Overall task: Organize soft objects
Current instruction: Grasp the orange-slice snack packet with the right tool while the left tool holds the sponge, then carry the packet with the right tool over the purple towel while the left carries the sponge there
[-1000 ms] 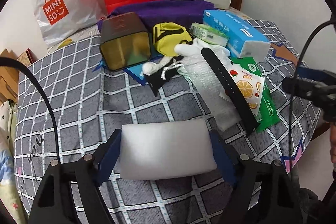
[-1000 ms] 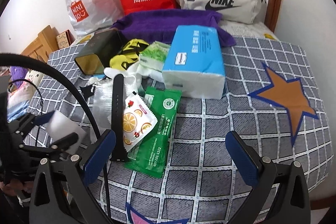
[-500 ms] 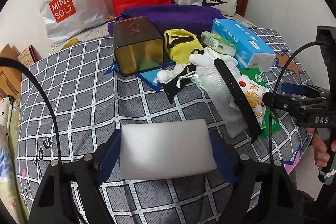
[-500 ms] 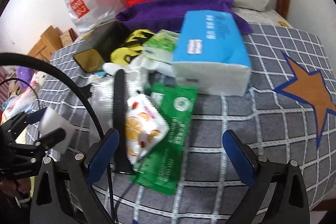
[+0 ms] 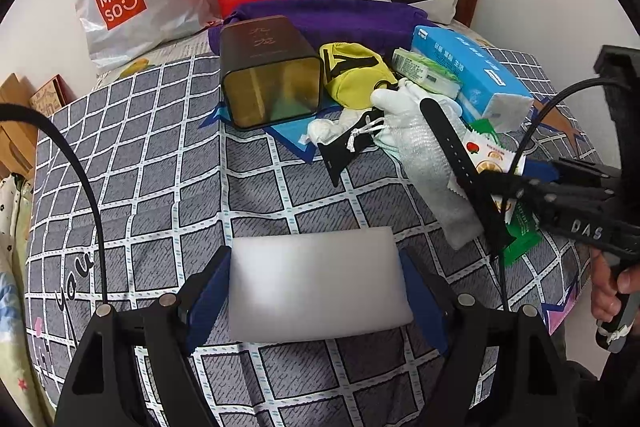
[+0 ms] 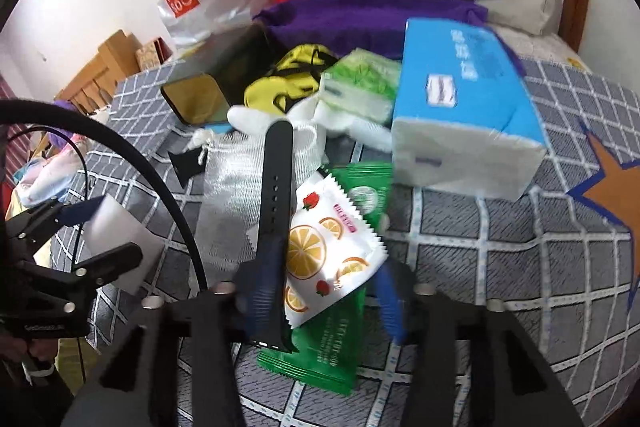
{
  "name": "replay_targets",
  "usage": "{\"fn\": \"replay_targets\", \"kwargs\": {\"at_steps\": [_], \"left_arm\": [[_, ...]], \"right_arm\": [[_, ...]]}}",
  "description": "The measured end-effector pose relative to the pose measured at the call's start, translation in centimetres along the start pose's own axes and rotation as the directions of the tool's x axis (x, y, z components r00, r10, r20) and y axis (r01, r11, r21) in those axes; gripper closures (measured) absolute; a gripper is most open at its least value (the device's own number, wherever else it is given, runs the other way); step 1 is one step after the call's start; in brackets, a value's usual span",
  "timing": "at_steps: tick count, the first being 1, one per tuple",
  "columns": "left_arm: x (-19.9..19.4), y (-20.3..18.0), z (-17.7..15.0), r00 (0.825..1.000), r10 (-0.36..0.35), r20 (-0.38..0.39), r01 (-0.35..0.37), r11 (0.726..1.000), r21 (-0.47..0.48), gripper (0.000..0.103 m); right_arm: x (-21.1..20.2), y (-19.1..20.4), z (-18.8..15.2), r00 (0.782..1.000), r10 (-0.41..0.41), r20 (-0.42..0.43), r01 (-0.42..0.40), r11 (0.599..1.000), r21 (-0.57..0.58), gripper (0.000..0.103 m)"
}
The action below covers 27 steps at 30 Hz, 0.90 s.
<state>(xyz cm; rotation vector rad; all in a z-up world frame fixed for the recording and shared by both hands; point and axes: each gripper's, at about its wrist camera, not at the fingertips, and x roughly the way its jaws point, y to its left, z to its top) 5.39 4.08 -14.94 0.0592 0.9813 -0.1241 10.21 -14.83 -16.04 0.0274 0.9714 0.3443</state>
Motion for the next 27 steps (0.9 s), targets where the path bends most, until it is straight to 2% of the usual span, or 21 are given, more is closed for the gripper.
{"fn": "replay_targets", "kwargs": {"at_steps": [3,6,11,15,18,27], "left_arm": [[0.1,0.0,0.0,1.000,0.002,-0.002,-0.002,1.000,0.001,0.022],[0.1,-0.1,0.0,1.000,0.007,-0.004,-0.007,1.000,0.004,0.022],[-0.1,-0.2,0.0,1.000,0.011,-0.001,-0.011,1.000,0.007,0.022],[-0.3,-0.2,0.0,1.000,0.017,0.002,-0.017,1.000,0.007,0.022],[-0.2,-0.3,0.0,1.000,0.022,0.000,-0.022,1.000,0.009,0.022],[-0.3,-0.4,0.1,1.000,0.031,-0.004,-0.031,0.999,0.017,0.022]], "right_arm": [[-1.0,-0.7,0.1,0.999,0.030,0.025,-0.030,0.999,0.014,0.081],[-1.5,-1.4,0.1,0.997,0.067,0.035,-0.068,0.997,0.036,0.084],[-3.1,-2.1,0.1,0.996,0.048,0.073,-0.051,0.998,0.027,0.091],[-4.9,-3.6,0.3,0.994,-0.009,0.112,0.004,0.999,0.043,0.091],[-5.2,-4.4,0.1,0.993,-0.022,0.112,0.015,0.998,0.058,0.092],[-2.7,-1.4,-0.7,0.996,0.070,0.061,-0.069,0.997,-0.022,0.092]]}}
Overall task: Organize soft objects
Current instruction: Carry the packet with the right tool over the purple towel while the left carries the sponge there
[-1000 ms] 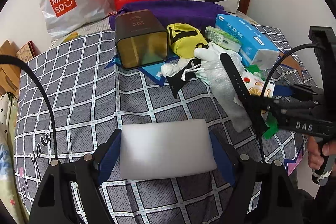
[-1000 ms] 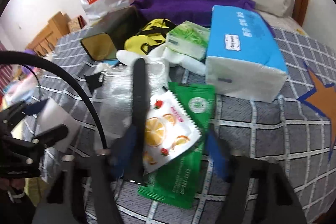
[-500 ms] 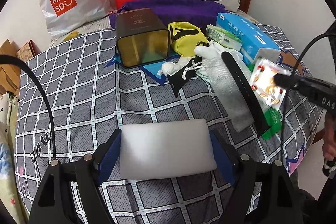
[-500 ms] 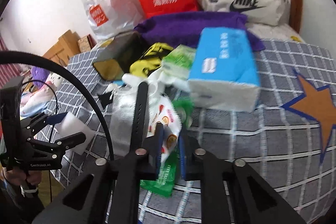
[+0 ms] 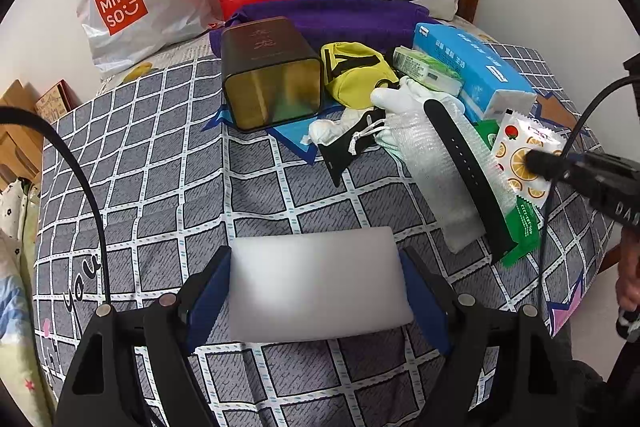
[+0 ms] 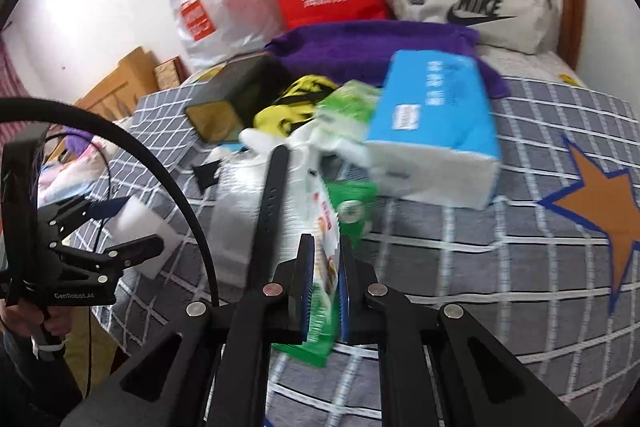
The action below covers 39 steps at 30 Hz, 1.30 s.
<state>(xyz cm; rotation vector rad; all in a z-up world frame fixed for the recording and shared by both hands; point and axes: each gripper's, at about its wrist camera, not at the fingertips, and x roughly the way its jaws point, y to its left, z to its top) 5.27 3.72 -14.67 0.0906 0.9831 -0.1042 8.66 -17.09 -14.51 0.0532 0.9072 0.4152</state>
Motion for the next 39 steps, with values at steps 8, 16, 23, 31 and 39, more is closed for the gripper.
{"fn": "replay_targets", "kwargs": {"at_steps": [8,16,23,31,39], "left_arm": [[-0.1,0.7,0.3,1.000,-0.008,0.018,0.008,1.000,-0.026,0.023],[-1.0,2.0,2.7,0.998,-0.024,0.054,0.028,0.997,-0.076,0.023],[-1.8,3.0,5.4,0.996,-0.014,0.083,0.022,0.996,-0.092,0.023],[-1.7,4.1,8.6,0.994,0.010,0.105,0.001,0.994,-0.106,0.023],[-0.7,5.5,13.5,0.991,0.048,0.124,-0.033,0.992,-0.120,0.023]], "right_arm": [[0.3,0.7,-0.1,1.000,0.001,0.001,-0.001,1.000,-0.029,0.099],[-2.0,-1.0,1.9,0.998,-0.058,0.034,0.058,0.998,-0.017,0.099],[-3.2,-1.3,4.7,0.996,-0.065,0.061,0.068,0.997,-0.035,0.099],[-2.7,-1.9,8.4,0.997,-0.041,0.072,0.045,0.998,-0.052,0.099],[-1.2,-4.1,12.2,0.995,-0.059,0.079,0.062,0.997,-0.036,0.099]]}}
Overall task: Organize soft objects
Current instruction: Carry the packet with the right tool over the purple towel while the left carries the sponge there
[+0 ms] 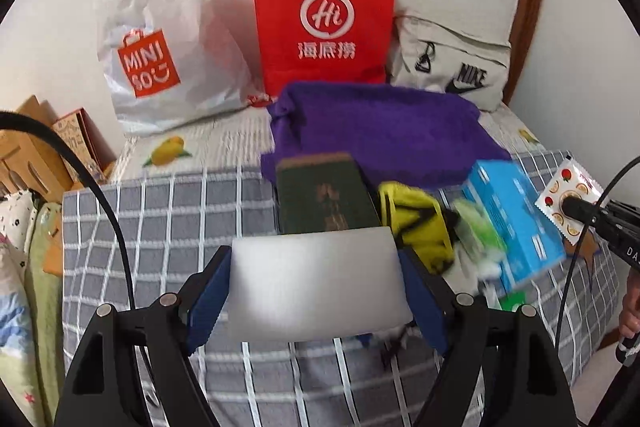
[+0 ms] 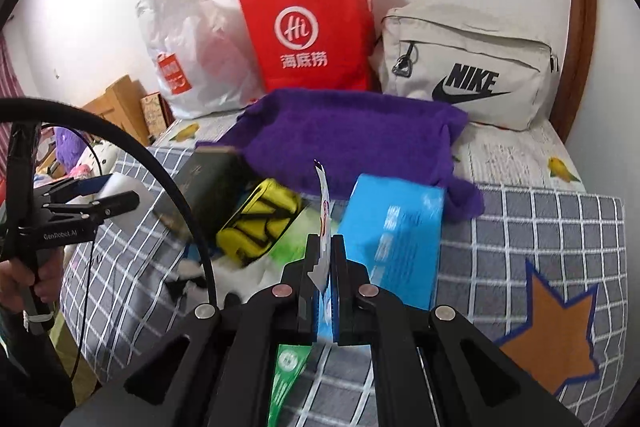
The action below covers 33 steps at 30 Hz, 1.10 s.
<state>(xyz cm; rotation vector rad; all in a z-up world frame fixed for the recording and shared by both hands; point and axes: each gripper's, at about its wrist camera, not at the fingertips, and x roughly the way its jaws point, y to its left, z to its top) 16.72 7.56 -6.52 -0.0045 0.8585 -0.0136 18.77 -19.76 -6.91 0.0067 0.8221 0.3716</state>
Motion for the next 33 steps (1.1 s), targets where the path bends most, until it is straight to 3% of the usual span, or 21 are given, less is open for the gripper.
{"fn": "replay_targets", "kwargs": {"at_steps": [7,13,22,33], "left_arm": [[1.6,0.7,4.5,0.999,0.026,0.043,-0.026,1.000,-0.007,0.023],[4.3,0.8,7.5,0.999,0.028,0.027,-0.027,1.000,-0.009,0.023],[10.1,-0.2,11.0,0.999,0.035,-0.026,-0.035,0.999,0.002,0.023],[15.9,-1.0,13.9,0.996,0.018,-0.082,-0.016,1.000,0.026,0.023]], "right_arm": [[2.3,-1.6,3.9,1.000,-0.008,0.016,0.008,1.000,-0.010,0.099],[5.6,-3.7,7.2,1.000,-0.025,0.002,0.025,1.000,-0.012,0.099],[12.6,-7.8,11.2,0.997,-0.040,-0.068,0.040,0.999,-0.011,0.099],[21.3,-10.0,14.3,0.981,0.005,-0.196,-0.005,1.000,-0.002,0.099]]}}
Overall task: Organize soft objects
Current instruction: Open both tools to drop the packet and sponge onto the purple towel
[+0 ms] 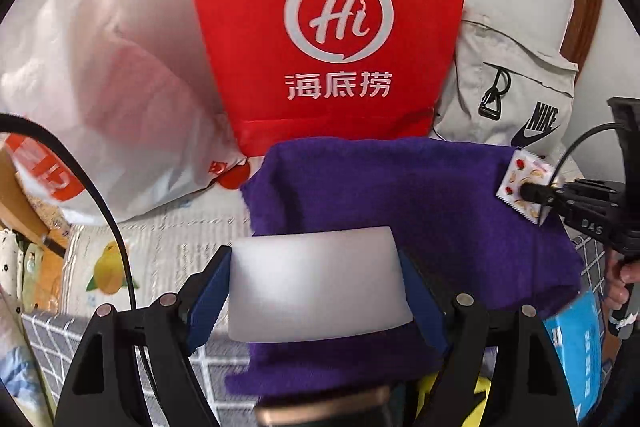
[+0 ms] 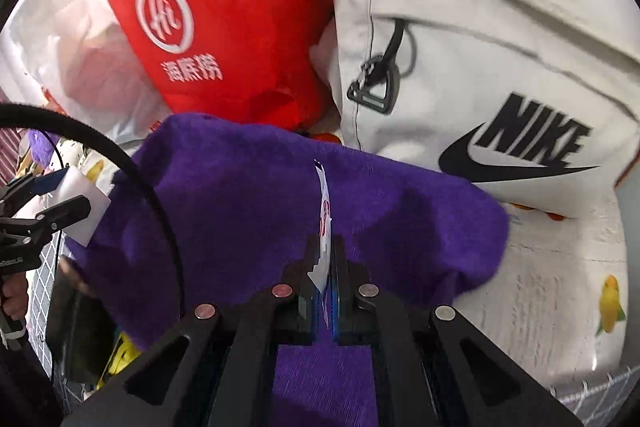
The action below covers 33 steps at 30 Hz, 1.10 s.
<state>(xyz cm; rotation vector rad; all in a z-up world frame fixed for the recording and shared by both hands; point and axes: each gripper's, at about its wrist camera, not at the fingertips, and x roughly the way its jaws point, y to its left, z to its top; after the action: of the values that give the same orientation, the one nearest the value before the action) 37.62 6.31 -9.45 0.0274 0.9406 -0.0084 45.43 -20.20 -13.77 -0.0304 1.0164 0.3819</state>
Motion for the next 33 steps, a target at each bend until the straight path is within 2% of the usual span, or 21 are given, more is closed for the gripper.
{"fn": "replay_targets", "kwargs": {"at_steps": [5,13,14,18,23,25,27,29,33], "left_arm": [[2.5,-0.5,1.3,0.999,-0.024,-0.038,0.025,1.000,0.007,0.023],[6.2,-1.6,2.8,0.996,-0.022,-0.088,0.024,0.999,0.027,0.023],[6.6,-1.8,3.0,0.996,-0.017,-0.092,0.020,0.999,0.032,0.023],[7.9,-2.0,3.7,0.994,-0.006,-0.113,0.010,0.999,0.039,0.023],[9.3,-2.4,4.4,0.989,-0.012,-0.148,0.019,0.999,0.045,0.022],[9.6,-2.5,4.7,0.988,-0.018,-0.152,0.024,0.999,0.043,0.022],[9.8,-2.6,4.9,0.987,-0.020,-0.159,0.027,0.999,0.042,0.022],[10.1,-2.9,5.3,0.984,-0.031,-0.173,0.038,0.999,0.035,0.022],[10.5,-2.8,5.8,0.976,-0.101,-0.193,0.105,0.994,0.009,0.015]], "right_arm": [[2.5,-0.8,0.5,0.998,0.034,-0.056,-0.032,0.999,0.022,0.098],[3.1,-1.3,0.3,0.997,0.005,-0.077,-0.004,1.000,0.012,0.094],[2.9,-1.0,0.3,0.998,-0.009,-0.070,0.008,1.000,-0.010,0.090],[2.1,-0.7,0.3,0.998,-0.047,-0.040,0.045,0.997,-0.056,0.058],[1.2,-0.1,0.2,0.996,-0.091,-0.022,0.089,0.992,-0.087,0.050],[0.8,0.0,0.2,0.995,-0.096,-0.022,0.094,0.992,-0.086,0.044],[0.1,0.0,0.1,0.995,-0.097,-0.014,0.095,0.992,-0.085,0.031],[-0.5,0.0,0.0,0.996,-0.094,-0.005,0.093,0.992,-0.086,0.024],[-1.1,0.0,-0.2,0.993,-0.119,-0.008,0.118,0.990,-0.082,0.021]]}}
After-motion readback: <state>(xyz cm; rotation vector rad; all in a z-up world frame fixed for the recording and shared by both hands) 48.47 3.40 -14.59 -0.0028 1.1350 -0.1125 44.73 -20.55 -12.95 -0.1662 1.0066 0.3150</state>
